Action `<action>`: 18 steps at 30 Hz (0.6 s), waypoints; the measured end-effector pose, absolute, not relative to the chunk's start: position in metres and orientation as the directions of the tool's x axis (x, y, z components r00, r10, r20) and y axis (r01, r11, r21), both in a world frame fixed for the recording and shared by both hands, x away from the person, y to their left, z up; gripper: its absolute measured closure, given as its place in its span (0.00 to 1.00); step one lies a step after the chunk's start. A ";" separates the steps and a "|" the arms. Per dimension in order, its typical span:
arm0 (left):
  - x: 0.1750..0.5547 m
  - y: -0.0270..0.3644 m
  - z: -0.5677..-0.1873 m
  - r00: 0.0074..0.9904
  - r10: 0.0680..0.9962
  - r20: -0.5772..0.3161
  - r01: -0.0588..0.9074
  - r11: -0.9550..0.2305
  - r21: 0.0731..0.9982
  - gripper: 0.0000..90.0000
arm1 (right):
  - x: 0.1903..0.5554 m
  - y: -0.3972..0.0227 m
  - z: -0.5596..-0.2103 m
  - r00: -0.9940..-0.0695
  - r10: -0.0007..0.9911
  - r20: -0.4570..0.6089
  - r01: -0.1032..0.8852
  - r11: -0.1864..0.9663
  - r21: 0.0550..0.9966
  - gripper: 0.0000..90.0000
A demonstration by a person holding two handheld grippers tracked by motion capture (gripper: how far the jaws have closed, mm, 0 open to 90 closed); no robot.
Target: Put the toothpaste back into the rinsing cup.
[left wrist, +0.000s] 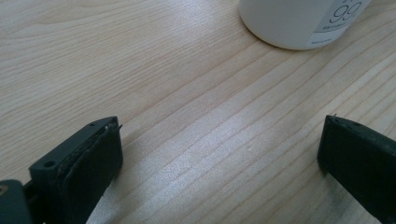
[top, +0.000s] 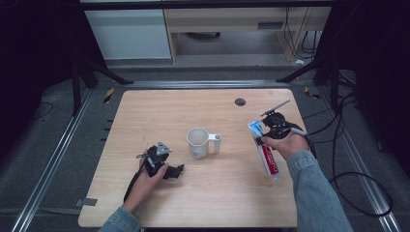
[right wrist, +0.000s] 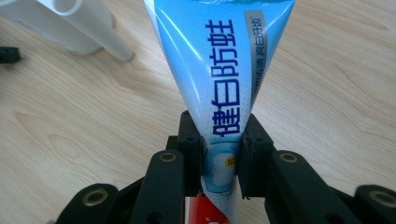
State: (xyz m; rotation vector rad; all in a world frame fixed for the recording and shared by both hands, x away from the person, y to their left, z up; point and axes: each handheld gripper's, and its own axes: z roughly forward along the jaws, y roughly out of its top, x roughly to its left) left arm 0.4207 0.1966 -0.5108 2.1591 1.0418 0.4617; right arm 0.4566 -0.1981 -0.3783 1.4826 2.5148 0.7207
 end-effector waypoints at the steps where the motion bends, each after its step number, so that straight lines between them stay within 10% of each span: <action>1: 0.421 0.197 -0.511 0.615 0.788 0.020 0.544 -0.443 0.713 0.00 | 0.455 -0.197 -0.377 -0.516 0.848 0.124 0.780 0.404 0.478 0.82; 18: 0.421 0.197 -0.511 0.617 0.787 0.022 0.544 -0.447 0.711 0.00 | 0.428 -0.171 -0.373 -0.596 0.781 0.185 0.672 0.358 0.649 0.82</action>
